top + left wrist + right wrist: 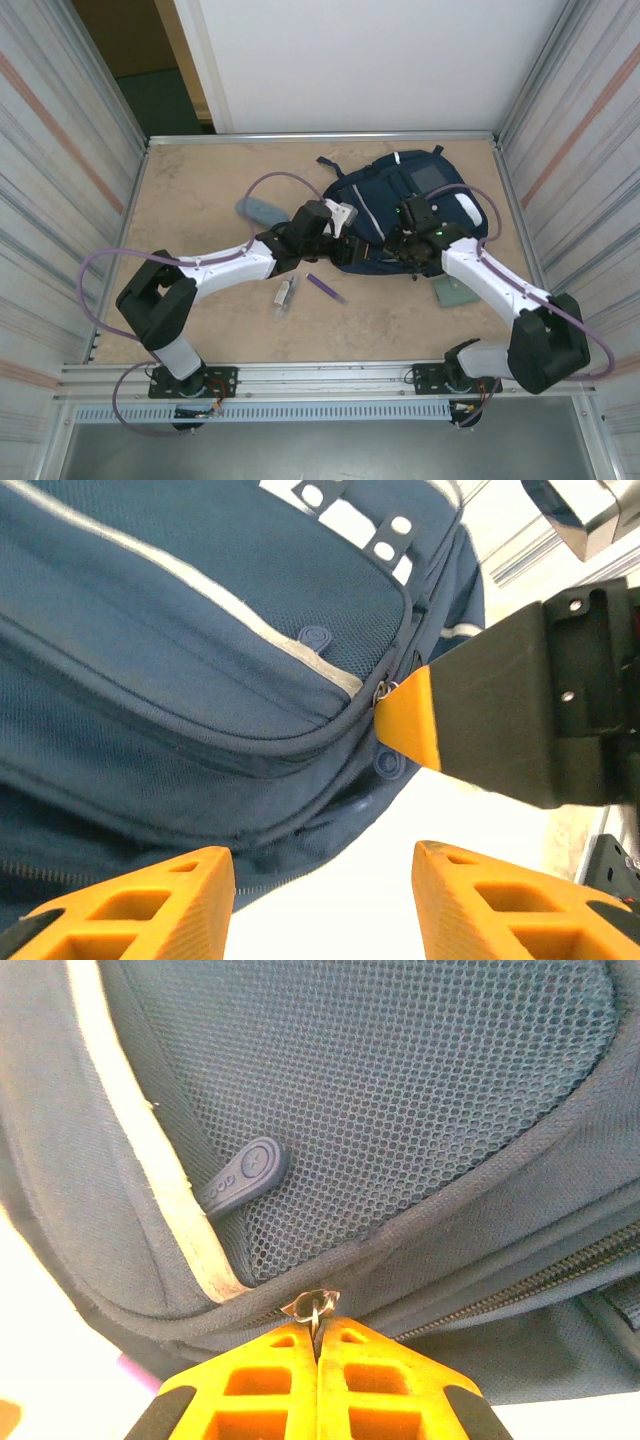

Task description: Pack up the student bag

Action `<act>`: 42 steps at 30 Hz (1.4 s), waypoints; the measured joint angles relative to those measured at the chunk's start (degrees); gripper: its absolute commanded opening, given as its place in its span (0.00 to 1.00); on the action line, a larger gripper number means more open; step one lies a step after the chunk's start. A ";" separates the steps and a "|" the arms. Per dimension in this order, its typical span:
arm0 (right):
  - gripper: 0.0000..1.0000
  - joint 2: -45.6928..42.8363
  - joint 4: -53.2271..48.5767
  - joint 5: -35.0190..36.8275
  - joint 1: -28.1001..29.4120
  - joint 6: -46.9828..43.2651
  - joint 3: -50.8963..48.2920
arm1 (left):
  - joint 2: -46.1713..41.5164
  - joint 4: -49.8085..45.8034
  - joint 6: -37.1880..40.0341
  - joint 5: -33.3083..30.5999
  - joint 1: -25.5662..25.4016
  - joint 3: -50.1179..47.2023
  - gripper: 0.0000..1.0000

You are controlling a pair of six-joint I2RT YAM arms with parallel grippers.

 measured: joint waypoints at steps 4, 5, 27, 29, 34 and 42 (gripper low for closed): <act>0.00 -1.44 0.02 -5.75 -3.69 -0.57 0.57 | 0.13 3.58 3.52 0.02 -0.04 -0.13 0.50; 0.00 -1.44 0.02 -6.95 -4.37 -0.66 0.57 | 0.37 3.82 4.02 0.00 -0.13 0.07 0.50; 0.00 1.22 -2.56 -19.58 -6.95 -7.56 6.12 | 6.38 -12.81 -15.85 -34.16 -14.53 9.44 0.64; 0.00 1.07 -2.69 -19.89 -7.02 -8.04 6.12 | 6.38 -14.19 -17.29 -36.02 -13.77 9.88 0.65; 0.00 1.01 -3.10 -21.22 -7.06 -8.87 6.23 | 6.82 -16.09 -18.78 -35.15 -11.17 11.45 0.56; 0.00 1.03 -4.17 -24.17 -7.43 -9.84 9.42 | 8.15 -16.90 -17.31 -30.25 -10.08 11.52 0.38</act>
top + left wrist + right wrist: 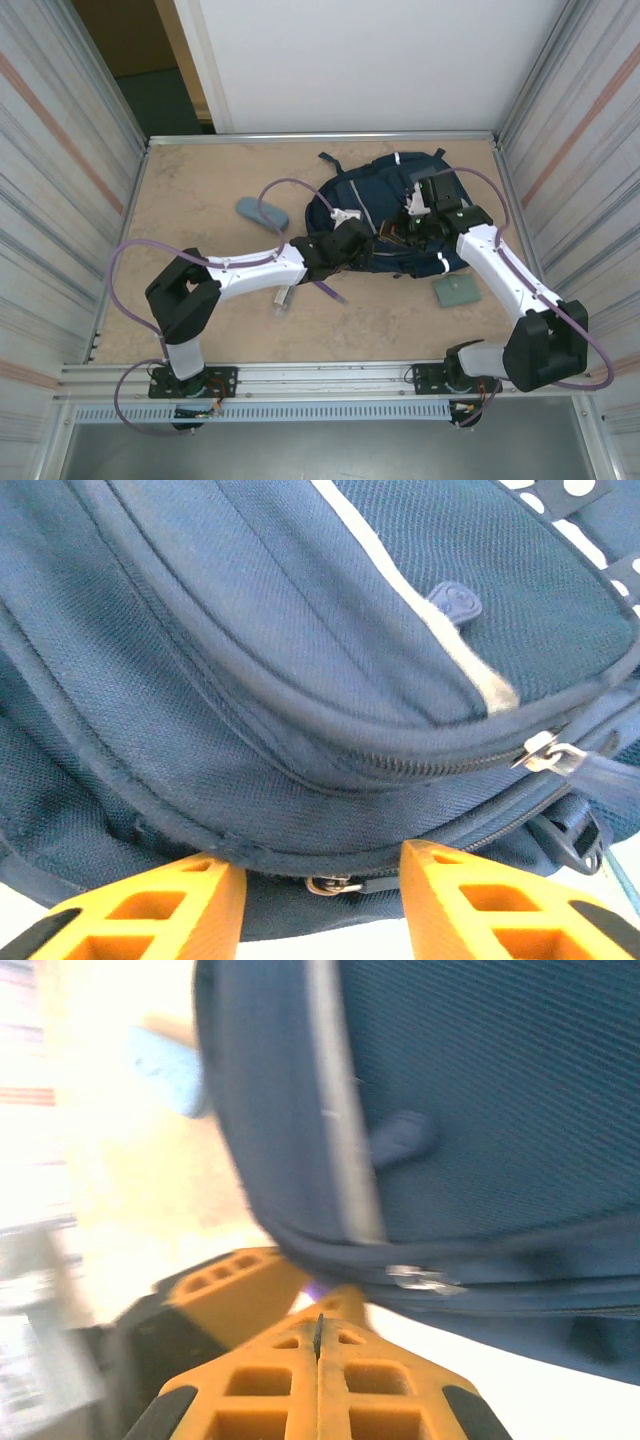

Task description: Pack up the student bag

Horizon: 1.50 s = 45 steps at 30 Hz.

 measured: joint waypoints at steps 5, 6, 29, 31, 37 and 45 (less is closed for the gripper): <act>0.00 0.02 0.13 -1.84 -0.24 -1.49 2.19 | 0.24 0.83 3.17 4.42 0.96 -0.66 0.33; 0.00 0.13 0.04 -2.21 -0.44 -1.68 2.19 | 0.24 0.83 3.67 5.01 1.16 -0.79 0.33; 0.55 10.86 -1.29 16.65 7.54 -14.80 -3.43 | -2.34 5.64 4.79 13.60 4.13 -7.98 0.31; 0.55 10.40 -1.14 17.86 7.54 -16.44 -3.39 | -3.98 5.99 4.90 13.99 4.39 -9.38 0.32; 0.56 7.26 -1.14 18.27 7.65 -30.21 -2.58 | -10.91 7.78 5.90 14.01 5.16 -14.23 0.35; 0.58 10.95 4.07 17.46 12.87 -55.98 0.04 | -13.94 10.43 5.88 15.04 7.50 -17.77 0.38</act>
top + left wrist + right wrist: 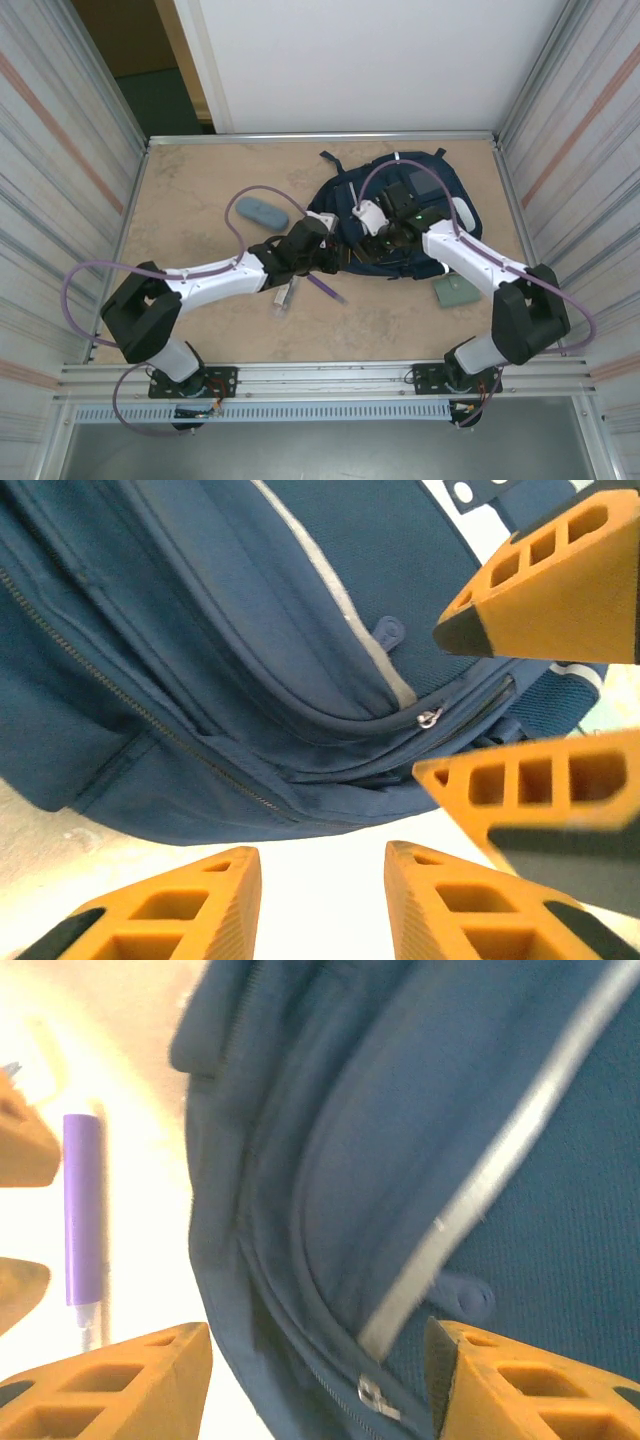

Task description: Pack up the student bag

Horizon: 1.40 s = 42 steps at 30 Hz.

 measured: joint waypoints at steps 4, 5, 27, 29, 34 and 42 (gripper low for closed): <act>0.58 5.11 0.70 1.73 0.70 -6.62 2.82 | -1.25 0.00 -0.02 0.09 0.24 -1.55 0.39; 0.58 6.56 0.76 2.62 0.70 -7.85 3.41 | -1.95 0.00 -0.02 0.07 0.24 -2.14 0.39; 0.00 4.37 12.85 21.73 5.35 -17.05 -4.35 | -5.07 4.22 0.28 0.28 0.35 -5.46 0.51; 0.00 0.33 13.81 19.28 4.07 -16.02 -5.75 | -4.46 4.66 0.85 0.31 0.35 -4.85 0.51; 0.00 -8.04 14.93 7.96 -3.89 -10.51 -6.86 | 0.04 5.73 2.03 0.90 0.31 0.11 0.53; 0.00 -10.47 15.13 -3.28 -9.01 -4.70 -6.86 | 6.47 6.43 4.11 0.85 -0.92 7.17 0.54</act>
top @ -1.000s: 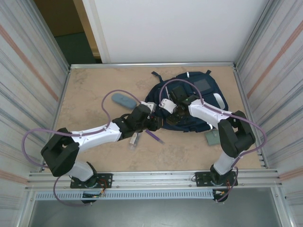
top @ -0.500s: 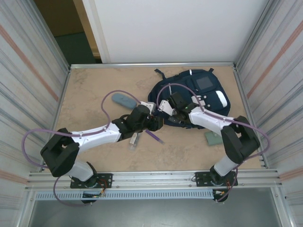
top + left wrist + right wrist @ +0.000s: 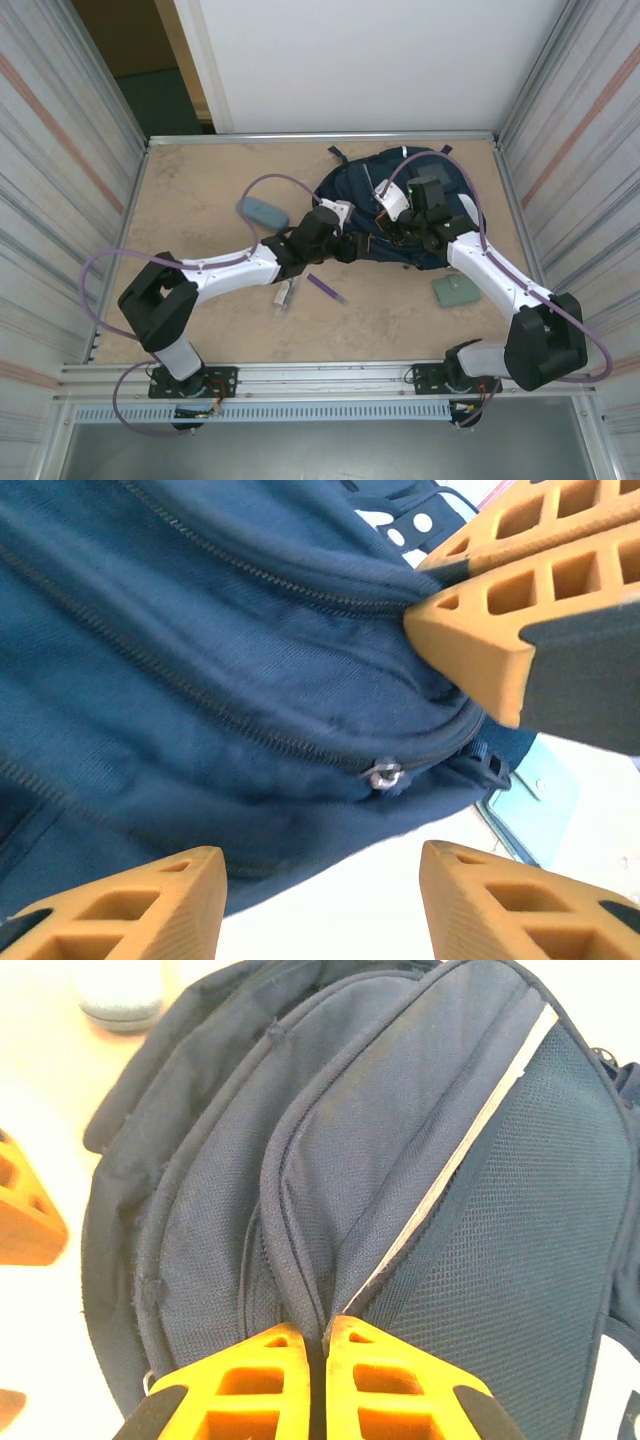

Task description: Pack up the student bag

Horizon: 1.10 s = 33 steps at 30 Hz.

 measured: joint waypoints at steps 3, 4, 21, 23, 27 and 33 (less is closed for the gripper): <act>0.00 0.00 -0.59 -2.51 -0.90 2.19 0.00 | 1.20 0.22 1.36 -0.11 -0.57 0.35 0.54; 0.00 0.04 -0.96 -3.50 -1.31 3.02 0.04 | 1.64 0.17 2.45 -0.42 -0.85 0.57 0.54; 0.00 2.86 -3.15 -12.37 -2.78 12.13 2.56 | 9.79 -14.03 4.52 -14.71 -4.31 13.40 0.43; 0.00 2.86 -3.65 -11.72 -2.25 11.91 2.56 | 10.08 -14.60 4.07 -14.62 -4.33 13.51 0.33; 0.00 2.86 -4.46 -10.40 -1.68 11.45 2.64 | 10.01 -15.13 4.37 -13.09 -3.69 13.18 0.16; 0.00 2.86 -6.95 -8.35 -0.35 8.83 3.45 | 6.45 -9.90 7.52 -4.26 -0.94 7.04 0.00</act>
